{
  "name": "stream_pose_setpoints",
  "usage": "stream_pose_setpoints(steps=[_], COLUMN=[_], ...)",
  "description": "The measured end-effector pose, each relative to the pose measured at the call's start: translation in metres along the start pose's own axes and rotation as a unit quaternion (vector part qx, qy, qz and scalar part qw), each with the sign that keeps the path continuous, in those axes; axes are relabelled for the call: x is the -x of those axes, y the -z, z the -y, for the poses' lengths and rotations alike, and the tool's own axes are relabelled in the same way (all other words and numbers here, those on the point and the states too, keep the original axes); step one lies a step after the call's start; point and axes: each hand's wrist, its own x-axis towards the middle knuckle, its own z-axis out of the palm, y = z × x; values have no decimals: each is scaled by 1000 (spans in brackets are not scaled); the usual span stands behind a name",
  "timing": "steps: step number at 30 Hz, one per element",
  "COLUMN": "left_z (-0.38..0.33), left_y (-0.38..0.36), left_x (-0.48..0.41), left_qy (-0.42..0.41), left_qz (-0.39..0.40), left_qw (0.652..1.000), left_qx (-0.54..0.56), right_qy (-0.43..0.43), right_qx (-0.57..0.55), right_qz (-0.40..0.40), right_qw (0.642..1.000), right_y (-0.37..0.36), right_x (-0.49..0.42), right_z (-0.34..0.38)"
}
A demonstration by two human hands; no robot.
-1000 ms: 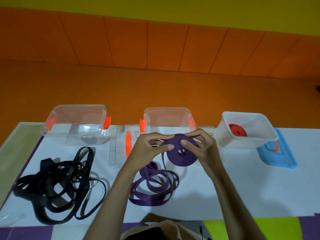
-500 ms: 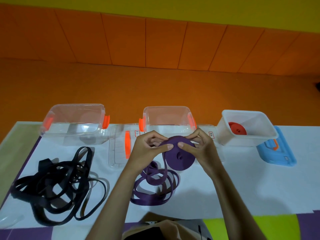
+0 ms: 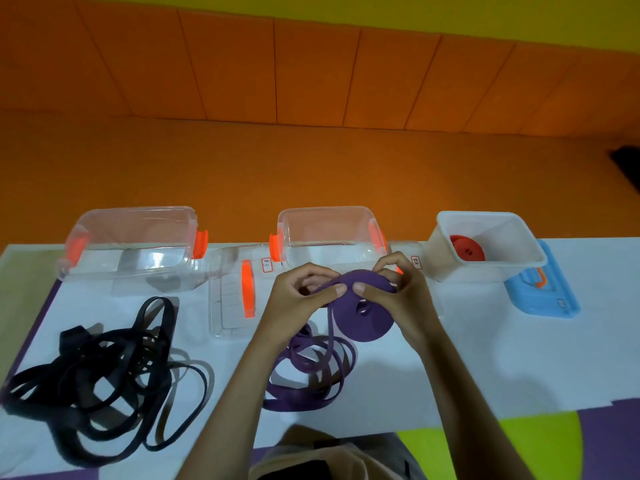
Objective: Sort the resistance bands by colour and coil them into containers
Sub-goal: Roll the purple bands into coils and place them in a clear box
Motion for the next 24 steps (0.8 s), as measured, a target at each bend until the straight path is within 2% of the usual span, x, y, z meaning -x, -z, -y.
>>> stream_pose_setpoints(steps=[4, 8, 11, 14, 18, 20, 24], left_z=[0, 4, 11, 19, 27, 29, 34], left_y=[5, 4, -3, -6, 4, 8, 10], left_x=[-4, -6, -7, -11, -17, -19, -27], left_qy=[14, 7, 29, 27, 55, 68, 82], left_qz=[48, 50, 7, -65, -96, -111, -127], left_qw=[999, 999, 999, 997, 992, 989, 987], left_qx=[-18, -3, 35, 33, 55, 75, 58], right_qy=[4, 7, -17, -40, -90, -102, -119], right_qx=[-30, 18, 15, -15, -91, -101, -73], right_qz=[-39, 16, 5, -53, -118, -87, 30], right_qw=[999, 1000, 1000, 998, 985, 986, 990], right_y=[-6, -2, 0, -8, -16, -18, -13], right_x=[-3, -8, -15, -24, -40, -46, -57], right_z=[-2, -1, 0, -2, -10, -13, -20])
